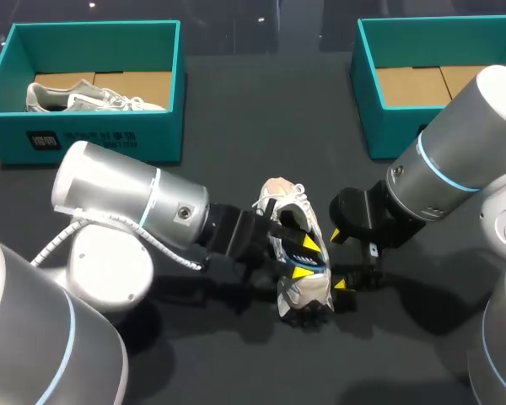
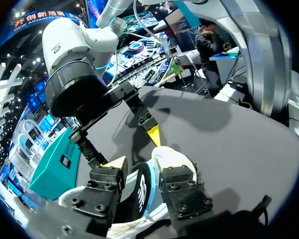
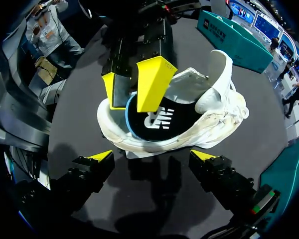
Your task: Take the shoe out of the shoebox, open the shoe tongue, remove and reinsert the insole, then place the shoe into the shoebox
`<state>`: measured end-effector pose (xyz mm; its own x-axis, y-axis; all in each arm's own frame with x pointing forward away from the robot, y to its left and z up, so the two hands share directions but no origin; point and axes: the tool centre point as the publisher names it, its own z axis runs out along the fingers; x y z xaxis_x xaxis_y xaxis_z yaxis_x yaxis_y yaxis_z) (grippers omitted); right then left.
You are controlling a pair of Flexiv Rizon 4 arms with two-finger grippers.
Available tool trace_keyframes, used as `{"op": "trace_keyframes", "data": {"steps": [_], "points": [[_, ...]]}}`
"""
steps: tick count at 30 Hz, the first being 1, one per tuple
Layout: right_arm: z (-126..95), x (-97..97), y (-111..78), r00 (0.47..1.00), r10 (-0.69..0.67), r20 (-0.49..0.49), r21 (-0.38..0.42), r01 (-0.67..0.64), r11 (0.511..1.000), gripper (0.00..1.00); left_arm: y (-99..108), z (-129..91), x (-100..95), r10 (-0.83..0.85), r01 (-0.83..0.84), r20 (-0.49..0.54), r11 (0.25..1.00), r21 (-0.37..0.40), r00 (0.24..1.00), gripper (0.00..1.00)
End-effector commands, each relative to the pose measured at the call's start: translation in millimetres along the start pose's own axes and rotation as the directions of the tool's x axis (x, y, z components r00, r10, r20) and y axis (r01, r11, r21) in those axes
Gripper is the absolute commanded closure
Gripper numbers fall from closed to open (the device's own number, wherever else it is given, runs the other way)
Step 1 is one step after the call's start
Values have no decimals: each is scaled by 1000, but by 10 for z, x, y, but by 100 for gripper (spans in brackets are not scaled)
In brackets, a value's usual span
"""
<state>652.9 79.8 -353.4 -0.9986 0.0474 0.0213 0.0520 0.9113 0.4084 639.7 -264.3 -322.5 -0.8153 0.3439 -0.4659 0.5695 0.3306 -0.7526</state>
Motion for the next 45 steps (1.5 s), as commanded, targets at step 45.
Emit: {"op": "trace_keyframes", "data": {"steps": [45], "points": [[-753,18,-645,1000,-7,-9,49,7,999,0,47,-1049,-64,98,-207,-535,967,-148,839,69]]}}
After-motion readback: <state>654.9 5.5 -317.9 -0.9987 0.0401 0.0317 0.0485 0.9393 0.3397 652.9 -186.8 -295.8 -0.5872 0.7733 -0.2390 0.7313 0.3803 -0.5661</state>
